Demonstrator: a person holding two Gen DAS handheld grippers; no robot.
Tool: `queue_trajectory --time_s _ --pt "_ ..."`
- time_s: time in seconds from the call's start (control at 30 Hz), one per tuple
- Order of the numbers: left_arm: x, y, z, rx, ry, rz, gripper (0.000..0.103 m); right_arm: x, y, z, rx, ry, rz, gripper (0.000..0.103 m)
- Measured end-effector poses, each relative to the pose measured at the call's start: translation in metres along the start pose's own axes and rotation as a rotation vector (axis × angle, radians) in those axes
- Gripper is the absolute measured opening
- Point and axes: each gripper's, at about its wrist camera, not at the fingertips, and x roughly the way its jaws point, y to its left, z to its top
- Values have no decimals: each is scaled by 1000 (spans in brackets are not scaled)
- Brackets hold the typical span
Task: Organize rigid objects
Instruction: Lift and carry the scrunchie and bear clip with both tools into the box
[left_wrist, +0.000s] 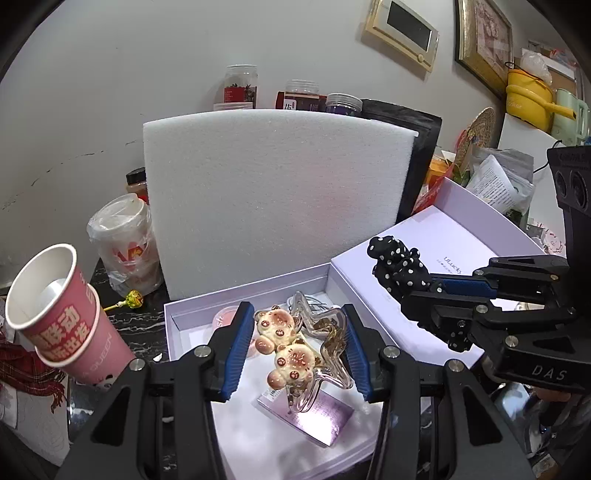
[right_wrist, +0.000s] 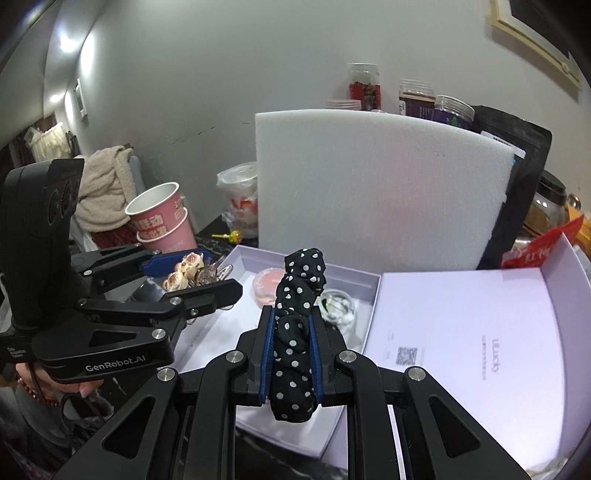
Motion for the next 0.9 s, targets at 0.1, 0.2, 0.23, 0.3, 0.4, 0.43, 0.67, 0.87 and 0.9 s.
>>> queue_trajectory --time_s 0.1,0.2,0.23,0.3,0.4,0.43,0.67,0.87,0.9 --pt "7 5 6 13 1 12 47 9 -3 6 1 6 2 17" --pt "14 10 11 23 2 21 47 17 -7 10 8 11 1 17" --pt "16 11 13 25 3 23 47 21 -9 12 14 14 -1 17" --pt "22 14 16 29 7 26 47 27 -12 14 20 20 -2 17" --pt "31 18 19 19 16 28 47 37 -15 17 24 29 -6 17" --pt "34 20 19 18 20 29 47 40 -16 18 22 32 -8 17" --pt "58 23 20 36 62 35 47 65 -22 23 23 70 -23 17" --pt "74 25 15 40 99 40 47 86 -29 24 36 104 -29 17" --pt "77 26 14 41 106 42 47 89 -30 24 37 110 -31 17"
